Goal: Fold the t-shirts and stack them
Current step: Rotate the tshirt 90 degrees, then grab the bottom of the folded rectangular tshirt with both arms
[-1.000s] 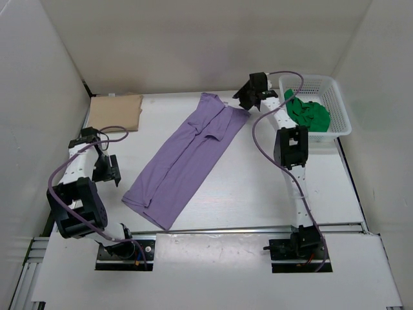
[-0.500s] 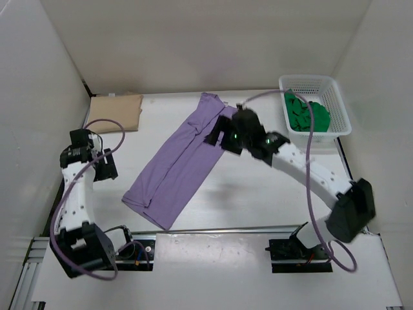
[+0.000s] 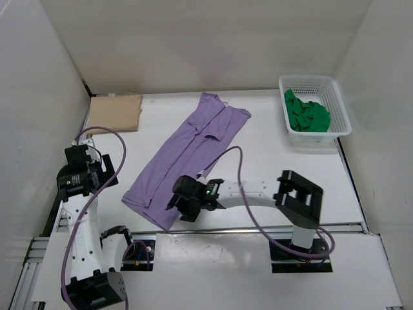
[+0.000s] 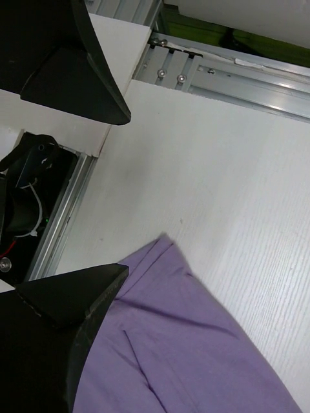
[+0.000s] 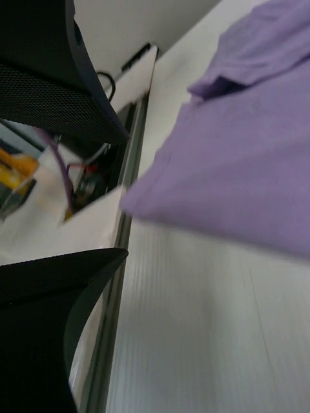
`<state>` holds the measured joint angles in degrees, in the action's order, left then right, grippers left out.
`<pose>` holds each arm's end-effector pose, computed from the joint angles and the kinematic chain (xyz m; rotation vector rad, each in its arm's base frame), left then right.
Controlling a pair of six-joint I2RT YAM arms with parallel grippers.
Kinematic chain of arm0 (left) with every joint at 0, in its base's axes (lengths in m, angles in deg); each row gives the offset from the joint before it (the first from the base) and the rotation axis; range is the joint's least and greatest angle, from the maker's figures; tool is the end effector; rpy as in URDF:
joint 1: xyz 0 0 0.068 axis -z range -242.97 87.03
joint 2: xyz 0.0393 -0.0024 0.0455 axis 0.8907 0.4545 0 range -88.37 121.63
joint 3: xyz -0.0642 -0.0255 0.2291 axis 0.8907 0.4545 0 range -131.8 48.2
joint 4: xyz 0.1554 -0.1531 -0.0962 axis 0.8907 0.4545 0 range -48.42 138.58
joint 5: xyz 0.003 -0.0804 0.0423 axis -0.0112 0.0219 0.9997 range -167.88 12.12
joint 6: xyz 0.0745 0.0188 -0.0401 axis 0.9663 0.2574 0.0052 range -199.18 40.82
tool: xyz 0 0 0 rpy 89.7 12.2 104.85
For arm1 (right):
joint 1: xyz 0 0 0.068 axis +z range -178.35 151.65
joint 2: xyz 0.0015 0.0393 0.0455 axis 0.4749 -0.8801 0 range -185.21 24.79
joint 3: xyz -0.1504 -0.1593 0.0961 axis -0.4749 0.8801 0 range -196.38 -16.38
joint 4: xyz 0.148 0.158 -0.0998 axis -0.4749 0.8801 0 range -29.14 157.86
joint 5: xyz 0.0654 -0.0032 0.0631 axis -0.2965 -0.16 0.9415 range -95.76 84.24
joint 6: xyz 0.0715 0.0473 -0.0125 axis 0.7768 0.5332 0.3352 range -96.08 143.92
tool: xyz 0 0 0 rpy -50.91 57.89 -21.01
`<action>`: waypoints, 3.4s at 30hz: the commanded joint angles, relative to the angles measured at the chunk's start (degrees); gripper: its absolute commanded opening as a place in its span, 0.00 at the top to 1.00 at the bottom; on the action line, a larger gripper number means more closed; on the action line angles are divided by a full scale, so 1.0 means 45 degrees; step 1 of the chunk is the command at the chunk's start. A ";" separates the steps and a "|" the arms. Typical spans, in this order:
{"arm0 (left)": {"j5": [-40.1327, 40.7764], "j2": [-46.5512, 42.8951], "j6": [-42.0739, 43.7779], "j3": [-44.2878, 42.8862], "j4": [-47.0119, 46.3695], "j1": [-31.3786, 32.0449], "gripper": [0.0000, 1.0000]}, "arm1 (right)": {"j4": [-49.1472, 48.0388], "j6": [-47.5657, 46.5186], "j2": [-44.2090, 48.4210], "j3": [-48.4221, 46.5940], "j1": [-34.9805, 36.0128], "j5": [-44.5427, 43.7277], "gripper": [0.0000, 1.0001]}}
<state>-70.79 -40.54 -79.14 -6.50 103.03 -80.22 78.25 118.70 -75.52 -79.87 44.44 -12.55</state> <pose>0.1544 0.0579 0.2471 -0.4289 2.4987 0.2768 0.1155 0.3422 0.1333 0.5922 2.7639 0.8888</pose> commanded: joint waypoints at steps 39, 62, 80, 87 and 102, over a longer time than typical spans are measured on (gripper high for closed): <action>-0.2734 0.5226 -0.0007 -0.5167 0.2848 0.4568 0.15 | 0.0591 -0.6721 0.3089 0.5141 -0.3225 0.3615 1.00; -0.5921 0.6282 -0.0007 0.2230 -0.4177 1.2918 0.13 | 0.0825 -1.1045 0.7897 0.6645 -0.3930 0.3578 0.29; -0.6732 0.6812 -0.0007 0.4421 -0.5609 1.2800 0.46 | -0.0816 -1.0867 0.6981 0.8131 -0.3813 0.3989 0.33; -0.6908 0.6461 -0.0007 0.4811 -0.5609 1.2800 0.89 | -0.1090 -1.0985 0.5381 0.7721 -0.3444 0.4692 0.39; -0.7143 0.4898 -0.0007 0.2901 -0.3954 1.2800 0.89 | 0.1659 -1.0828 0.7114 0.6631 -0.3325 0.4459 1.00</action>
<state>-101.87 -15.38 -79.87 11.99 81.88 -22.72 78.86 71.38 -46.82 -45.09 29.12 8.28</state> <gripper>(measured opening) 0.128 0.010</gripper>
